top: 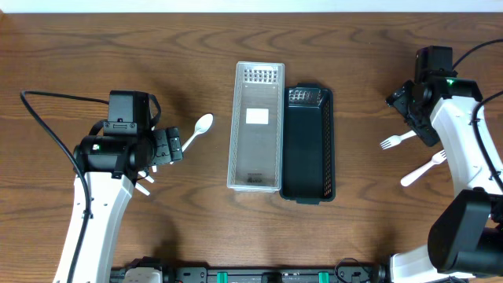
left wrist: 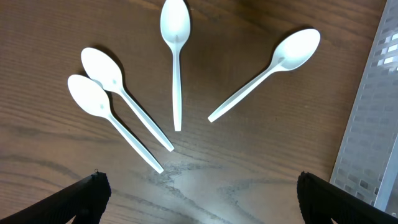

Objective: Pack container

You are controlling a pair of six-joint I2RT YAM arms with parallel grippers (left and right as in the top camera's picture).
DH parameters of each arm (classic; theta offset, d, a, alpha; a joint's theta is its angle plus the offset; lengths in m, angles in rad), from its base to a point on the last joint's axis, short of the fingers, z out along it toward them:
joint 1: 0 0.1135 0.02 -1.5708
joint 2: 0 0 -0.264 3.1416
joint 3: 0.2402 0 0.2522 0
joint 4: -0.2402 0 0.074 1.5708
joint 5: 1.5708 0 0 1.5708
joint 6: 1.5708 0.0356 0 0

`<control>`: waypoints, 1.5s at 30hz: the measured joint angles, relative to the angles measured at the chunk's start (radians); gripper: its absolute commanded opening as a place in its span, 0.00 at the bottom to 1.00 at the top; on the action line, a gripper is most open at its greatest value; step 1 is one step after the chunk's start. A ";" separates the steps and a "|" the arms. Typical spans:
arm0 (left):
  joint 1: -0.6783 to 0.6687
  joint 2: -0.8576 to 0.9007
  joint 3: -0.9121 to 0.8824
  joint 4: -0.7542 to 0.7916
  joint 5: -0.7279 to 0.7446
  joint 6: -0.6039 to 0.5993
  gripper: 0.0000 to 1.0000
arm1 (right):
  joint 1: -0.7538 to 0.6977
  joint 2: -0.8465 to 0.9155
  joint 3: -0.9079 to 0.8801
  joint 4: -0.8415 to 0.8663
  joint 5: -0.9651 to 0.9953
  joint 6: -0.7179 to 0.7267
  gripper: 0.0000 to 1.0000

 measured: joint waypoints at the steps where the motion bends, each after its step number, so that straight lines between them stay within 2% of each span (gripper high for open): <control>1: 0.000 0.000 0.000 0.000 0.000 0.000 0.98 | 0.000 0.000 0.000 0.005 -0.002 0.006 0.99; 5: 0.000 0.000 0.000 0.000 0.000 0.000 0.98 | 0.000 0.001 0.000 0.016 -0.003 0.027 0.94; 15: 0.000 0.000 0.000 -0.001 0.000 0.000 0.98 | 0.000 0.084 -0.018 0.022 -0.004 0.133 0.99; 25: 0.000 0.000 0.000 -0.001 0.000 0.000 0.98 | 0.000 0.266 -0.026 0.057 -0.071 0.145 0.99; 34: 0.000 0.000 0.000 -0.001 0.000 0.000 0.98 | -0.002 0.312 -0.027 0.094 -0.140 0.120 0.99; 42: 0.000 0.000 0.000 -0.002 0.000 0.000 0.98 | -0.023 0.313 -0.027 0.077 -0.164 0.102 0.83; 45: 0.000 0.000 0.000 -0.002 0.000 0.000 0.98 | -0.042 0.313 -0.027 0.068 -0.172 0.098 0.74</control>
